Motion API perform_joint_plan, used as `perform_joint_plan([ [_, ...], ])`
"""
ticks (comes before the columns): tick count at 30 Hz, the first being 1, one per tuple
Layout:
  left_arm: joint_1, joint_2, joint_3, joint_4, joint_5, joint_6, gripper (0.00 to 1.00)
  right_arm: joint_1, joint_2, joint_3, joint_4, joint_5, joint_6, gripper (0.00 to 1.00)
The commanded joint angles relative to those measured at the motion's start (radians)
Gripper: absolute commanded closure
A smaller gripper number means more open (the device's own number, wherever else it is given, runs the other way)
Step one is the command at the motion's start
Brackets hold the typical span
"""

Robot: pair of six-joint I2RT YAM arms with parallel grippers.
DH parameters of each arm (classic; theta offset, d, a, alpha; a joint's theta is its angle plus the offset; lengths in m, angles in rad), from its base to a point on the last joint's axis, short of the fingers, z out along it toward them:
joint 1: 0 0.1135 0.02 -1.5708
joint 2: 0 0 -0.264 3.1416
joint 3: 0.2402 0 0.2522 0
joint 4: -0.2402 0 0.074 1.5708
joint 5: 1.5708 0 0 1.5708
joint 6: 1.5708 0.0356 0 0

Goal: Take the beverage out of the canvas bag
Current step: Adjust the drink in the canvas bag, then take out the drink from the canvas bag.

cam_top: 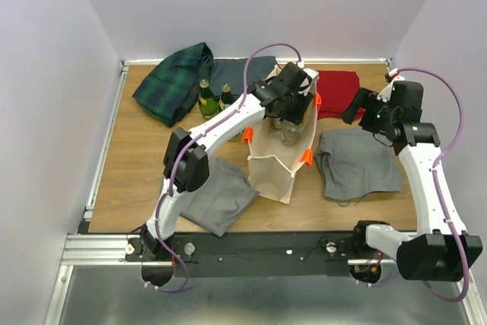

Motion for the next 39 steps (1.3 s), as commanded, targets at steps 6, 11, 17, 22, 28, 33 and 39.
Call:
perform_joint_plan([
  [6,-0.006,0.007,-0.018,-0.006,-0.009,0.001,0.43,-0.007,-0.007,-0.002,-0.004,0.0,-0.006,0.0],
  [11,-0.006,0.01,-0.022,-0.003,-0.01,0.002,0.45,-0.008,-0.004,0.002,-0.004,-0.001,-0.006,0.0],
  [17,-0.006,0.013,-0.017,0.008,-0.003,-0.001,0.45,-0.007,-0.004,0.002,-0.001,-0.003,-0.006,0.0],
  [22,-0.006,0.015,0.003,0.025,0.01,-0.008,0.43,-0.007,-0.003,0.002,-0.004,-0.003,-0.004,0.0],
  [28,-0.006,0.021,0.014,0.025,0.01,-0.01,0.42,-0.007,0.0,0.003,-0.004,-0.001,-0.007,0.0],
  [33,-0.006,0.022,0.002,0.025,0.013,-0.016,0.42,-0.007,-0.001,0.0,-0.001,-0.004,-0.007,0.0],
  [39,-0.006,0.007,-0.009,0.06,0.02,-0.024,0.41,-0.007,-0.003,-0.005,-0.003,-0.004,-0.007,0.0],
])
